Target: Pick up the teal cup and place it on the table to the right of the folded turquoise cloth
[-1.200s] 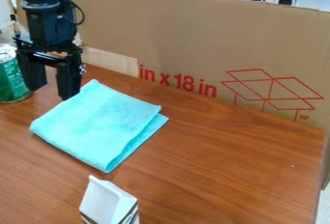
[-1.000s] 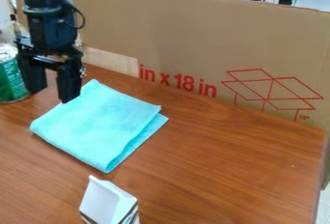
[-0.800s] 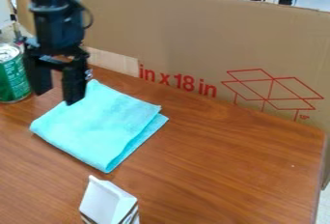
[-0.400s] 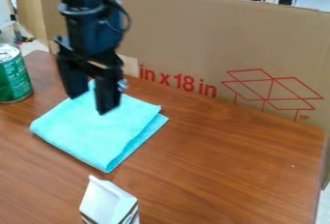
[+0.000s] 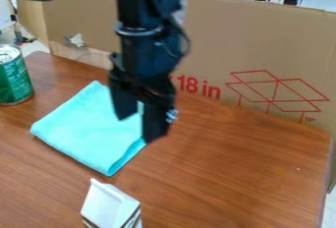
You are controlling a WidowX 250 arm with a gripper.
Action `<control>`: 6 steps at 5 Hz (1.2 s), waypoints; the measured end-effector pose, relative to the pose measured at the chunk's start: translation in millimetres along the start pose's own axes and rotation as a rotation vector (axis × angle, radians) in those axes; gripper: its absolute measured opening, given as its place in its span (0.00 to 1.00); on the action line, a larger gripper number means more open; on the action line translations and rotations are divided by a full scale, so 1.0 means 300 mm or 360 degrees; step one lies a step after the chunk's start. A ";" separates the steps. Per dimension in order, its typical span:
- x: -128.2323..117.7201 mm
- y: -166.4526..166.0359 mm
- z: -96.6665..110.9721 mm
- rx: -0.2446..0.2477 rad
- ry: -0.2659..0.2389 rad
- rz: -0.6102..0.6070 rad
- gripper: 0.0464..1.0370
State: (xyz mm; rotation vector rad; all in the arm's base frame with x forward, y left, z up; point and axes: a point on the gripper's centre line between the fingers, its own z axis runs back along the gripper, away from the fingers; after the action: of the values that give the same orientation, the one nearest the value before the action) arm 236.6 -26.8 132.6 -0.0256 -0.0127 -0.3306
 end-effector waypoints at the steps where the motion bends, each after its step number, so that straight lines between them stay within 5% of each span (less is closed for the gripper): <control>1: 0.016 -0.106 0.003 0.0032 -0.0014 -0.0126 0.96; 3: 0.018 -0.259 -0.064 0.0052 0.0050 -0.0347 0.96; 4: 0.001 -0.273 -0.122 0.0052 0.0148 -0.0410 0.96; 6: 0.023 -0.303 -0.214 0.0035 0.0206 -0.0520 0.96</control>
State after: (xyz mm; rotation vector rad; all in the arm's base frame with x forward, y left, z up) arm 214.0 -116.7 70.7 0.0202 0.1091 -0.6582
